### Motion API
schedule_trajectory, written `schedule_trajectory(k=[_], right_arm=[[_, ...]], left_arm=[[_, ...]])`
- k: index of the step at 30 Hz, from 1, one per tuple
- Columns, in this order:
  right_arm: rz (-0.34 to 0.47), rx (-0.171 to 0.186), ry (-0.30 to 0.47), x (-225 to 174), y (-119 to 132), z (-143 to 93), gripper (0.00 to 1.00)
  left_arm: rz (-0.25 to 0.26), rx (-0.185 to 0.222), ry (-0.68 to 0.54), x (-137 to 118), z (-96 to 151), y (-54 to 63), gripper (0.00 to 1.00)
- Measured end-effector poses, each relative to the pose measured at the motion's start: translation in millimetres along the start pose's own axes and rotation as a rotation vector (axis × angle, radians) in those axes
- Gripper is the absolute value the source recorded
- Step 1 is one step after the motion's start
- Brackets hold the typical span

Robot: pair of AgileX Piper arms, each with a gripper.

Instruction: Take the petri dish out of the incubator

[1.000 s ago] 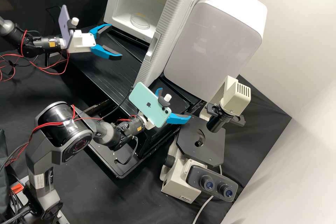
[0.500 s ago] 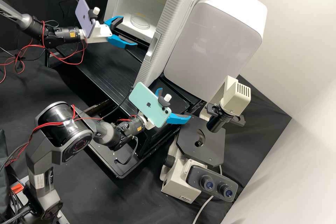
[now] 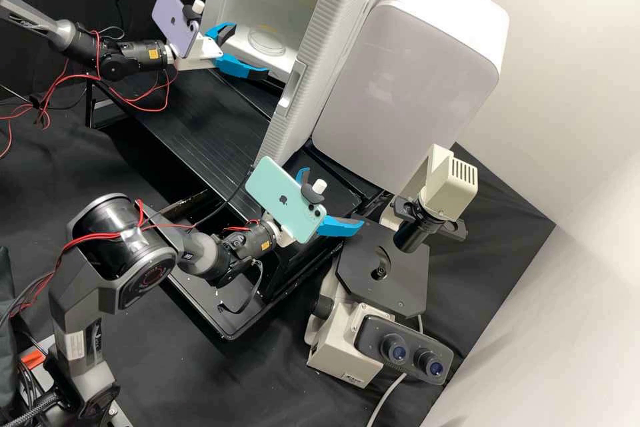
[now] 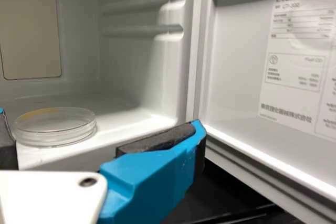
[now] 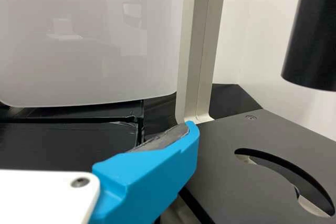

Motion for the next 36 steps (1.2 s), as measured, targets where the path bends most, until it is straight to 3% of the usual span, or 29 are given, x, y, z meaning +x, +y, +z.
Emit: schedule_trajectory(k=[9, 17, 22, 25, 31, 34, 36], right_arm=[[0.0, 0.0, 0.0, 0.0, 0.0, 0.0, 1.0], [0.0, 0.0, 0.0, 0.0, 0.0, 0.0, 1.0], [0.0, 0.0, 0.0, 0.0, 0.0, 0.0, 1.0], [0.0, 0.0, 0.0, 0.0, 0.0, 0.0, 1.0], [0.0, 0.0, 0.0, 0.0, 0.0, 0.0, 1.0], [0.0, 0.0, 0.0, 0.0, 0.0, 0.0, 1.0], [0.0, 0.0, 0.0, 0.0, 0.0, 0.0, 1.0]], left_arm=[[0.015, -0.03, 0.015, 15.7, 4.0, 20.5, 1.0], [0.057, -0.055, 0.069, 25.2, -1.4, 38.2, 1.0], [0.039, -0.044, 0.124, 35.0, -7.2, 34.5, 1.0], [-0.004, -0.046, 0.16, 40.3, -9.9, 31.5, 1.0], [-0.019, -0.031, 0.237, 49.5, -13.2, 41.3, 1.0], [-0.051, -0.033, 0.279, 54.8, -12.2, 43.5, 1.0], [-0.079, -0.014, 0.304, 57.8, -10.0, 44.3, 1.0]])
